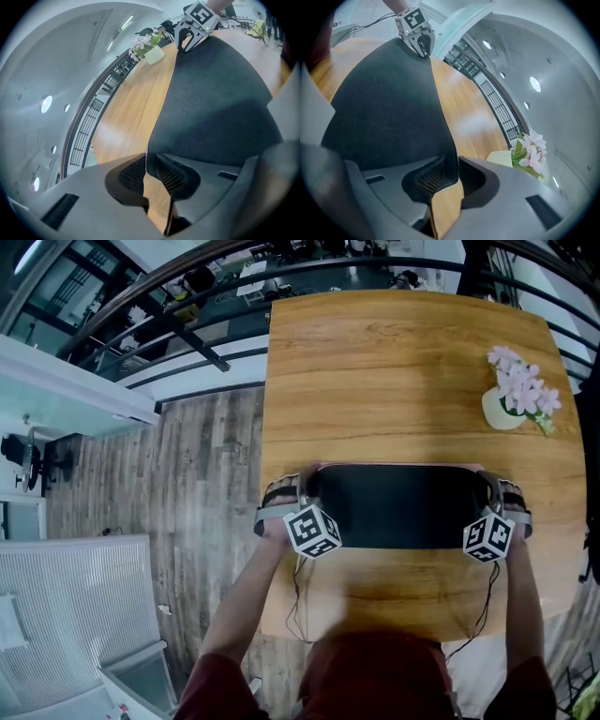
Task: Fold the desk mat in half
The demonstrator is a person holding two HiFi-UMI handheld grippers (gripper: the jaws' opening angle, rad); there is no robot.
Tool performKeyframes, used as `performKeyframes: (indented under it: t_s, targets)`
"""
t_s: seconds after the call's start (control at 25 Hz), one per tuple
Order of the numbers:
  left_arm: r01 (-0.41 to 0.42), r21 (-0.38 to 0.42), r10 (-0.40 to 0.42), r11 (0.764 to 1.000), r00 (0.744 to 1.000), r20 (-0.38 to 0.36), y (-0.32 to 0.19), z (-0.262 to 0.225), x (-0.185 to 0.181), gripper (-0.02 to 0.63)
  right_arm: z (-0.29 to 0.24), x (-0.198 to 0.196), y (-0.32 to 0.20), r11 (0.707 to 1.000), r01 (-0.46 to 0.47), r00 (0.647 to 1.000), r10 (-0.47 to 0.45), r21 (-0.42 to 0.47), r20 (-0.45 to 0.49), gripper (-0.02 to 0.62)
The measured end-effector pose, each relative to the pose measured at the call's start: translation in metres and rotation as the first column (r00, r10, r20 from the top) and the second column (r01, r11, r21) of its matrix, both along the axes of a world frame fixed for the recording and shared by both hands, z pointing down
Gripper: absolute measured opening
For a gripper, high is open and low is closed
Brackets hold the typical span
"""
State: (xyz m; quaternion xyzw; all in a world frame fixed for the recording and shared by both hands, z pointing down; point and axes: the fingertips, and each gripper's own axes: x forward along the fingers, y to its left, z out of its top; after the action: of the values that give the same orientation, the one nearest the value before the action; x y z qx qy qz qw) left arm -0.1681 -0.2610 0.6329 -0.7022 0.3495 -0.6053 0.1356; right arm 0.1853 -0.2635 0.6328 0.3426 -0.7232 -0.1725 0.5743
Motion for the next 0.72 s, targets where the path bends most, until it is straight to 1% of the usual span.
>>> performKeyframes:
  t_s: [0.12, 0.2, 0.32, 0.48, 0.52, 0.64, 0.68, 0.72]
  targets:
    - [0.030, 0.012, -0.030, 0.999, 1.000, -0.009, -0.003, -0.001, -0.002, 0.105, 0.000, 0.001, -0.001, 1.000, -0.017, 1.000, 0.017, -0.009, 0.016, 0.107]
    - [0.050, 0.021, -0.049, 0.999, 0.999, -0.014, -0.005, -0.002, -0.004, 0.107, -0.001, 0.002, -0.003, 0.999, -0.031, 0.999, 0.031, -0.007, 0.027, 0.114]
    - [0.071, 0.038, -0.070, 0.997, 0.997, -0.015, -0.006, -0.004, -0.004, 0.128, -0.004, 0.004, -0.005, 0.999, -0.049, 0.998, 0.049, 0.001, 0.040, 0.134]
    - [0.074, 0.039, -0.074, 0.996, 0.997, -0.010, -0.006, -0.003, -0.005, 0.131, -0.002, 0.004, -0.005, 0.998, -0.064, 0.996, 0.064, -0.004, 0.061, 0.140]
    - [0.073, 0.038, -0.073, 0.997, 0.997, -0.007, -0.006, -0.002, -0.006, 0.126, 0.001, 0.002, -0.005, 0.998, -0.060, 0.996, 0.061, -0.015, 0.064, 0.131]
    - [0.064, 0.036, -0.064, 0.997, 0.998, -0.004, -0.004, -0.001, -0.002, 0.099, 0.007, 0.000, 0.002, 0.998, -0.041, 0.998, 0.044, -0.049, 0.044, 0.030]
    - [0.061, 0.035, -0.061, 0.998, 0.998, -0.004, -0.003, 0.000, -0.001, 0.088, 0.007, 0.000, 0.004, 0.998, -0.041, 0.998, 0.043, -0.053, 0.039, 0.009]
    - [0.059, 0.032, -0.059, 0.998, 0.998, -0.004, -0.002, 0.001, 0.000, 0.077, 0.007, 0.000, 0.005, 0.997, -0.047, 0.998, 0.049, -0.057, 0.042, 0.009]
